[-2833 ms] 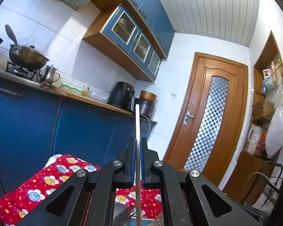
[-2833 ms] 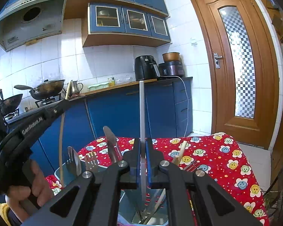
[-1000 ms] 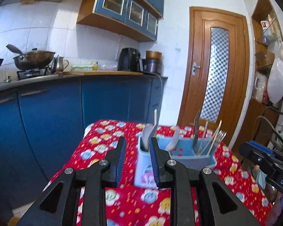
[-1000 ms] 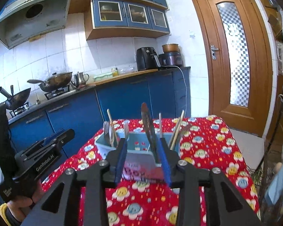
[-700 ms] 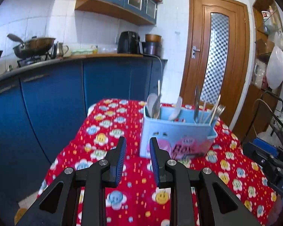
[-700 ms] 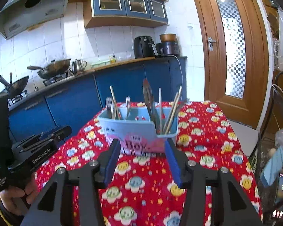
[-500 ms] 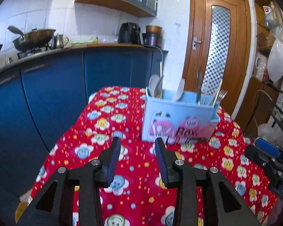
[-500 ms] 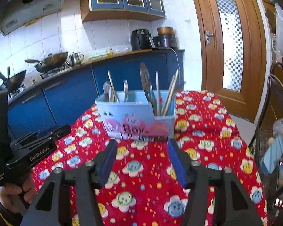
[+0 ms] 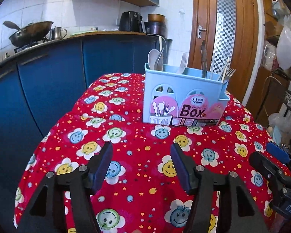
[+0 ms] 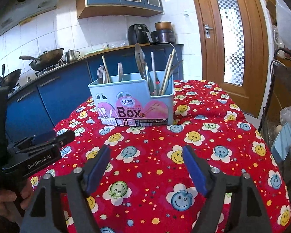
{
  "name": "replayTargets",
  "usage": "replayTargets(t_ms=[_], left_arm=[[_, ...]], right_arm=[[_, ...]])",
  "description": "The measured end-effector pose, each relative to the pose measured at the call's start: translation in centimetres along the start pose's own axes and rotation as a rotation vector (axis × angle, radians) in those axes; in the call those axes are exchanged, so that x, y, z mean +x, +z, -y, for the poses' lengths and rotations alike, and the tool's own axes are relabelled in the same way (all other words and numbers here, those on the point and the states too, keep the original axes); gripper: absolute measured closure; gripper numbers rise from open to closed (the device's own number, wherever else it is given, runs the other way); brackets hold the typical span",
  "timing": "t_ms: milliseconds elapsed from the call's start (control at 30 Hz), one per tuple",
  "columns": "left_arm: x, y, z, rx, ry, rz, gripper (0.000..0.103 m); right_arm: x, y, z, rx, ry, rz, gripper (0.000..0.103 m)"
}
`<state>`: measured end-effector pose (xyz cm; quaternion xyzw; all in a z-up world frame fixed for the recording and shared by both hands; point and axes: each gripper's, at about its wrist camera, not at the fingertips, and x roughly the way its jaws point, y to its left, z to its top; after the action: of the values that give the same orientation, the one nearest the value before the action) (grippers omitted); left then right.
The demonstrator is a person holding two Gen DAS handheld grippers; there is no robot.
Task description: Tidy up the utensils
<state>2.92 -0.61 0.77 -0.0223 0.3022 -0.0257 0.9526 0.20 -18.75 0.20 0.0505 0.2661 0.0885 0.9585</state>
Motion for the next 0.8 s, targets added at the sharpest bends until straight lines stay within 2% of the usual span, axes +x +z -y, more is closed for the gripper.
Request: replayTargets(t_ms=[133,233,800], left_arm=[[0.51,-0.26,0.13,-0.006,0.016,-0.004,0.04],[0.68,-0.47,0.27,-0.008,0.037,-0.002,0.039],[0.41,-0.53,0.64,0.001,0.076,0.019,0.037]], right_arm=[[0.2,-0.22,-0.05,-0.004,-0.022,0.016,0.019],[0.53,-0.38,0.07,-0.002,-0.038,0.017,0.012],[0.74,-0.71,0.33,0.01,-0.063,0.021,0.011]])
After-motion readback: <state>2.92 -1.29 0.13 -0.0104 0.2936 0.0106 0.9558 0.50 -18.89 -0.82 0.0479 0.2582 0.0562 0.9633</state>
